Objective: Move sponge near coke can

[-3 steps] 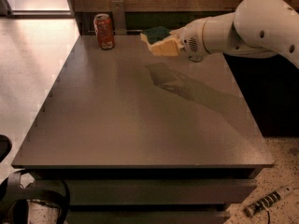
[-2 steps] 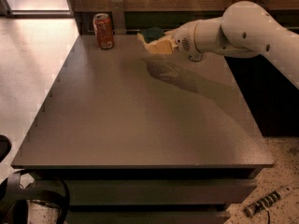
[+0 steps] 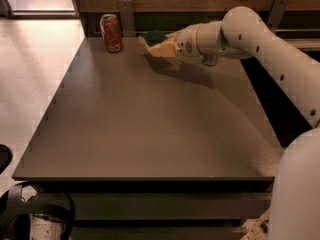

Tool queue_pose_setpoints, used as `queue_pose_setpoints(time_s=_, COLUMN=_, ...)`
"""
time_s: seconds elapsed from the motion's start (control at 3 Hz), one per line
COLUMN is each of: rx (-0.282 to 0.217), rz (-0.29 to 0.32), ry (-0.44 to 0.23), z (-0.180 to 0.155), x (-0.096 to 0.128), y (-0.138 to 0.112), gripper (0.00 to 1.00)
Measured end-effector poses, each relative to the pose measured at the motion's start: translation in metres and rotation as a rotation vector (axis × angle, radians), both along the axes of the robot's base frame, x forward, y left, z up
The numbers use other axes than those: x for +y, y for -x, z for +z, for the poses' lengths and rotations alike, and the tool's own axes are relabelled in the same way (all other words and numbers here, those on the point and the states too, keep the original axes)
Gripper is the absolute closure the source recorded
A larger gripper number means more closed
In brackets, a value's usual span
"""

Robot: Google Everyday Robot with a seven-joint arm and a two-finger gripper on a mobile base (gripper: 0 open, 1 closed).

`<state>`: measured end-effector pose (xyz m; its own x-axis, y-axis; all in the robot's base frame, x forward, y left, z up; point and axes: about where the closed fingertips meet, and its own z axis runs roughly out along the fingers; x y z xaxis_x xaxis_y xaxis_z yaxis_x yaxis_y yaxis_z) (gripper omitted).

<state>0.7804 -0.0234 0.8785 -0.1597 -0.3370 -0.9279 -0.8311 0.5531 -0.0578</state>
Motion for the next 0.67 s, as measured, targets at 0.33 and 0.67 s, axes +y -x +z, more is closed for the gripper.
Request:
queue_pose_setpoints(time_s=0.33, rx=-0.008, rz=0.033, ry=-0.002, z=-0.007, x=0.015, y=-0.017, gripper=1.00)
queue_pose_setpoints(time_s=0.67, rx=-0.015, rz=0.057, ry=-0.009, z=-0.012, x=0.029, y=-0.028, gripper=1.00)
